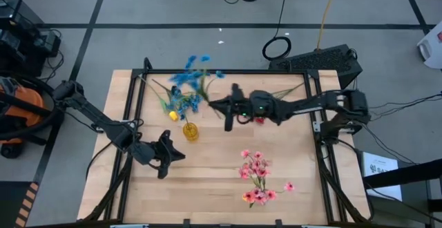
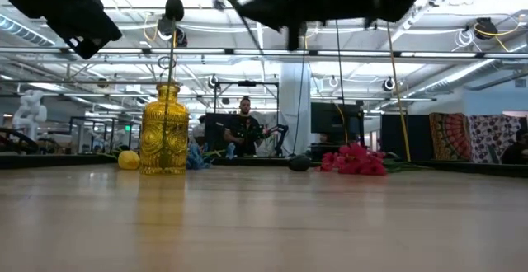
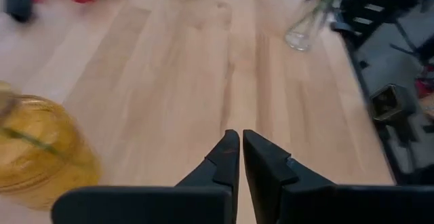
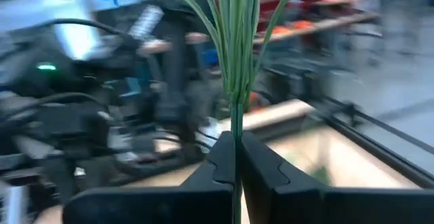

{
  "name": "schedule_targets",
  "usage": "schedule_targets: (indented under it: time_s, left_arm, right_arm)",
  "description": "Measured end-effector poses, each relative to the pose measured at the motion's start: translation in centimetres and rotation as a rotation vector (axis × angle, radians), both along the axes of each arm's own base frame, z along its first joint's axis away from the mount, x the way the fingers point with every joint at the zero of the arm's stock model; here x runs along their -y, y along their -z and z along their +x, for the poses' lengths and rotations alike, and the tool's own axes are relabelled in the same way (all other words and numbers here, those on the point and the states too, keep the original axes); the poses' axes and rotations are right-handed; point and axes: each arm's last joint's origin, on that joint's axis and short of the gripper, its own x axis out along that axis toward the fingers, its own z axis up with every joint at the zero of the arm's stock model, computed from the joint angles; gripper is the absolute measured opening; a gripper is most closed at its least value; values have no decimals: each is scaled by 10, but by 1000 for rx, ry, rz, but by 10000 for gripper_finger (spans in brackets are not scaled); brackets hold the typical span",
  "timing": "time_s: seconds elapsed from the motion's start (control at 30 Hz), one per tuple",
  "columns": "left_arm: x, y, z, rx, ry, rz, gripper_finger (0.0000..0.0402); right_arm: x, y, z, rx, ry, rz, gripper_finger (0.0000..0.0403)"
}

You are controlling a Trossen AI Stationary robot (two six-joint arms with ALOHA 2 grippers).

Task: Sort flowers into vase by color
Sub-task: Put the bottom blue flowers into the yellow vase

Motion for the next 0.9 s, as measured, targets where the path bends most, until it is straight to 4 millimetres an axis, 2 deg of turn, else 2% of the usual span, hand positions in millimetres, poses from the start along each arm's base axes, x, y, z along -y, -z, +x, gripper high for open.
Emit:
schedule_targets:
  time_s: [0.17,0.4,0.57,0.8,0.9]
  left_arm:
    - [0,0,0,-8,-2,-29,26]
    - [1,-1,1,5,-2,-39,26]
    - [2,-4,2,38,-2,-61,26]
    - [3,-6,4,60,-6,-84,26]
    - [3,-6,3,55,-24,-115,26]
  right_arm:
    - [-2,4,31,112,-160,-50,0]
    - [-4,25,43,305,-194,-63,0]
    - [-6,45,50,317,-207,-44,0]
    - [-8,43,87,366,-306,-90,0]
    - [-8,48,98,370,-328,-98,0]
